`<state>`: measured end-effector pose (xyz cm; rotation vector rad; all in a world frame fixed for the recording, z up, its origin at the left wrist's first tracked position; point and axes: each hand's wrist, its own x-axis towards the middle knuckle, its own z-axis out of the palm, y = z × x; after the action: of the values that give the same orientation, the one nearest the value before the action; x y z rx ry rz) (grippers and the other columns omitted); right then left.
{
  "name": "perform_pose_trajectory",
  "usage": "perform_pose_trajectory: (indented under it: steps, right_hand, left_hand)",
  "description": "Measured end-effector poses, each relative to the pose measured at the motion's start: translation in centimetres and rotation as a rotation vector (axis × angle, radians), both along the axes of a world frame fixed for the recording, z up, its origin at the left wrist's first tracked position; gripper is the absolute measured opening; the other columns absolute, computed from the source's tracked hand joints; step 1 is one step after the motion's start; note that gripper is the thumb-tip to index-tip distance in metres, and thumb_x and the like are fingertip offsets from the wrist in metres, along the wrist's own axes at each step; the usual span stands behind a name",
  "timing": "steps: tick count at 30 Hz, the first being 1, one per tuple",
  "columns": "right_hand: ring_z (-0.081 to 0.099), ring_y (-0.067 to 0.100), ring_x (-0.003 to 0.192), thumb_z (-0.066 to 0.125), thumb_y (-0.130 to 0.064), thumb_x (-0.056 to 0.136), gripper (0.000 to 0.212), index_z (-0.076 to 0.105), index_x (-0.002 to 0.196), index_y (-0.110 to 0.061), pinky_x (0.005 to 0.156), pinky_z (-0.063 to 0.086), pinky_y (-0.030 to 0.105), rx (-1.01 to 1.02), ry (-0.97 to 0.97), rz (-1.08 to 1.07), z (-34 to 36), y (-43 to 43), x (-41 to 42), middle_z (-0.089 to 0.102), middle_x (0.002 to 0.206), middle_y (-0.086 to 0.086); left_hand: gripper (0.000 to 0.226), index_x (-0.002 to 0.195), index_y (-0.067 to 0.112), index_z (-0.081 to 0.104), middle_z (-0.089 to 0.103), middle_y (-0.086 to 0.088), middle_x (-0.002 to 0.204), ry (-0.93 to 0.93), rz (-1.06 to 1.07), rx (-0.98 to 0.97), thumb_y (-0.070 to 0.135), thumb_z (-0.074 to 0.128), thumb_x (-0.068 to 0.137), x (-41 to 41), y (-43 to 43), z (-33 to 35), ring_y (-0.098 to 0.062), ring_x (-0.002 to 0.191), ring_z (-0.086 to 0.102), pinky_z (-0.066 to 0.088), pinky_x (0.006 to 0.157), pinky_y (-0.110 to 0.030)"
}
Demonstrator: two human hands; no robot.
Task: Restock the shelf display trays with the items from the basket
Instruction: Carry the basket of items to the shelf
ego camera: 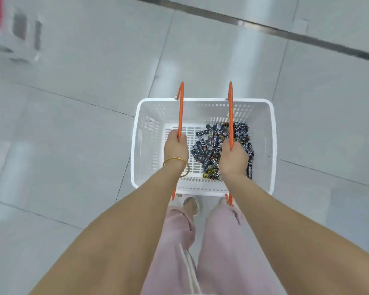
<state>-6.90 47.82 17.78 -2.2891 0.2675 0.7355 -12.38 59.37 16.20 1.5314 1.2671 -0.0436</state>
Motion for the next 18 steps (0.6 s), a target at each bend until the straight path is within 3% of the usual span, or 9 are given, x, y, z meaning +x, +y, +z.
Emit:
perform_pose_trajectory:
  steps: [4, 12, 18]
  right_hand:
    - [0.05, 0.027, 0.07, 0.037, -0.033, 0.099, 0.032, 0.05, 0.083, -0.009, 0.062, 0.038, 0.032, 0.029, -0.04, 0.212, 1.8, 13.0, 0.8, 0.054, 0.077, 0.009]
    - [0.05, 0.022, 0.067, 0.035, -0.031, 0.1, 0.029, 0.05, 0.086, -0.01, 0.061, 0.041, 0.034, 0.117, -0.053, 0.622, 5.1, 39.6, 1.1, 0.046, 0.066, -0.001]
    - [0.049, 0.022, 0.066, 0.035, -0.03, 0.1, 0.03, 0.051, 0.086, -0.009, 0.06, 0.041, 0.033, 0.176, -0.039, 0.819, 8.3, 58.7, 0.4, 0.048, 0.068, 0.0]
  left_hand:
    - [0.013, 0.089, 0.01, 0.041, 0.04, -0.002, 0.068, -0.032, 0.216, 0.04, 0.017, 0.038, 0.098, -1.7, 11.8, 2.5, -0.024, 0.07, 0.042, 0.037, 0.065, -0.034]
    - [0.015, 0.09, 0.008, 0.039, 0.037, 0.0, 0.068, -0.005, 0.543, 0.17, 0.019, 0.037, 0.1, -4.4, 34.6, 6.9, -0.015, 0.059, 0.035, 0.03, 0.054, -0.03]
    - [0.014, 0.092, 0.008, 0.041, 0.045, -0.004, 0.074, 0.022, 0.755, 0.238, 0.02, 0.038, 0.099, -7.0, 51.5, 10.5, -0.023, 0.068, 0.044, 0.036, 0.066, -0.031]
